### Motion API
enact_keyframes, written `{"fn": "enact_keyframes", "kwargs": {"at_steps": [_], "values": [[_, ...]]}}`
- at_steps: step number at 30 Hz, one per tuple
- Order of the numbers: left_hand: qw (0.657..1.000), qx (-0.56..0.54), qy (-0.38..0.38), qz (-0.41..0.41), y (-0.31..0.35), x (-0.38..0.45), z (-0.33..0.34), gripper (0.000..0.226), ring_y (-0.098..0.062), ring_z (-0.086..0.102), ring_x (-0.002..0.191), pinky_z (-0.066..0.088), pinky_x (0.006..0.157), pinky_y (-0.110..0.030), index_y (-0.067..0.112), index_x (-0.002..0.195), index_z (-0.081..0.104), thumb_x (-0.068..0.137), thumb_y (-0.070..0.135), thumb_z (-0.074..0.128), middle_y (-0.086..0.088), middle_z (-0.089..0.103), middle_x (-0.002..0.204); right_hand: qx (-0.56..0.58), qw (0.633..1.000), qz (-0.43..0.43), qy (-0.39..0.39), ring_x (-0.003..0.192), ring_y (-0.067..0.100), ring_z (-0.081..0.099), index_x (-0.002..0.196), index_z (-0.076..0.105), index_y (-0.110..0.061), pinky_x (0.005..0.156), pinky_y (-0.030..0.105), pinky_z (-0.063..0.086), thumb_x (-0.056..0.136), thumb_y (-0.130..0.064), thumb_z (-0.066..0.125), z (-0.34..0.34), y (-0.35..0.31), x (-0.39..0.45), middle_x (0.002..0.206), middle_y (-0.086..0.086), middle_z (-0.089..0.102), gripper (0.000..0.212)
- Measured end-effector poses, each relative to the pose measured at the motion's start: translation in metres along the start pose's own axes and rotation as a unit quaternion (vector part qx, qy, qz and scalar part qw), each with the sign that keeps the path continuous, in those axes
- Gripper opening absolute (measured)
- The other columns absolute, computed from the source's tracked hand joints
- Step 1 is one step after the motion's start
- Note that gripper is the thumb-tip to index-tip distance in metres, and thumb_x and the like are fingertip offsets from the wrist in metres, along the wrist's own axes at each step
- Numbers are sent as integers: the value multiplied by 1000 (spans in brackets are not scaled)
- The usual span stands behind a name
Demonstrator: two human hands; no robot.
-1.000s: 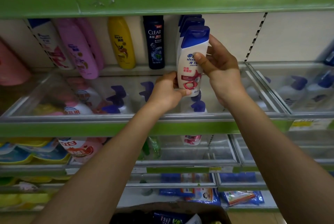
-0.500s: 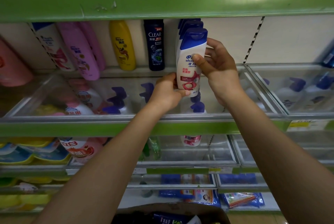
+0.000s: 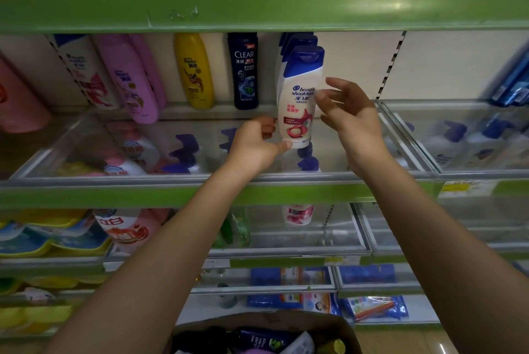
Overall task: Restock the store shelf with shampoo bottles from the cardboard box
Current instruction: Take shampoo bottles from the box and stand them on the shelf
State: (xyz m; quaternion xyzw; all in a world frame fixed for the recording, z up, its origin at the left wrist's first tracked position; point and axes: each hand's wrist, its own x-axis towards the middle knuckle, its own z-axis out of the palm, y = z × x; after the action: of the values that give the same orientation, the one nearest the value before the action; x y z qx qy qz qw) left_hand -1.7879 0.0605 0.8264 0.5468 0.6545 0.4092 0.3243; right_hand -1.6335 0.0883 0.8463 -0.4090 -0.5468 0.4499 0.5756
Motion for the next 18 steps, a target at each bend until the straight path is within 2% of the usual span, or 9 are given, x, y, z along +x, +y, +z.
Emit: {"fn": "enact_keyframes", "kwargs": {"at_steps": [2,5,7,10,15,18], "values": [[1000,-8,27,11,-3,-13,-5,53,-14,55,111,45,98,-30,13,126,53,78,21,76,-1,59,121,-12,1000,2,15,92,3,65,116,59,-17,85,28,55,89,-19,67,-4,0,-12,98,-5,66,28],[996,-54,55,41,-8,-43,-16,41,-11,57,107,46,94,-25,15,118,57,81,17,73,3,61,115,-13,999,2,40,93,2,64,113,59,-20,94,34,54,91,-18,64,-5,-1,-35,99,-7,65,22],[992,-103,56,53,-14,-66,-23,32,-12,60,104,49,92,-23,16,112,58,83,12,71,2,62,110,-10,999,1,50,94,2,64,112,59,-20,95,34,53,92,-17,64,0,-3,-53,101,-7,64,21],[988,-133,45,72,-28,-101,-30,24,-12,62,99,50,84,-14,18,103,58,84,8,68,3,63,102,10,999,10,47,94,3,63,113,59,-18,88,27,53,92,-13,62,10,-4,-85,100,-7,64,21],[989,-126,21,71,-68,-156,-46,25,-17,64,99,51,90,-29,28,95,59,84,8,69,0,66,103,8,999,32,41,97,8,63,110,60,-21,91,28,53,92,-11,63,30,3,-148,102,-5,65,21],[992,-120,7,36,-92,-189,-56,22,-14,64,99,51,90,-28,23,100,61,85,9,68,1,66,104,11,997,63,38,94,8,63,110,60,-19,85,31,52,91,-8,62,41,15,-187,100,-4,64,21]]}}
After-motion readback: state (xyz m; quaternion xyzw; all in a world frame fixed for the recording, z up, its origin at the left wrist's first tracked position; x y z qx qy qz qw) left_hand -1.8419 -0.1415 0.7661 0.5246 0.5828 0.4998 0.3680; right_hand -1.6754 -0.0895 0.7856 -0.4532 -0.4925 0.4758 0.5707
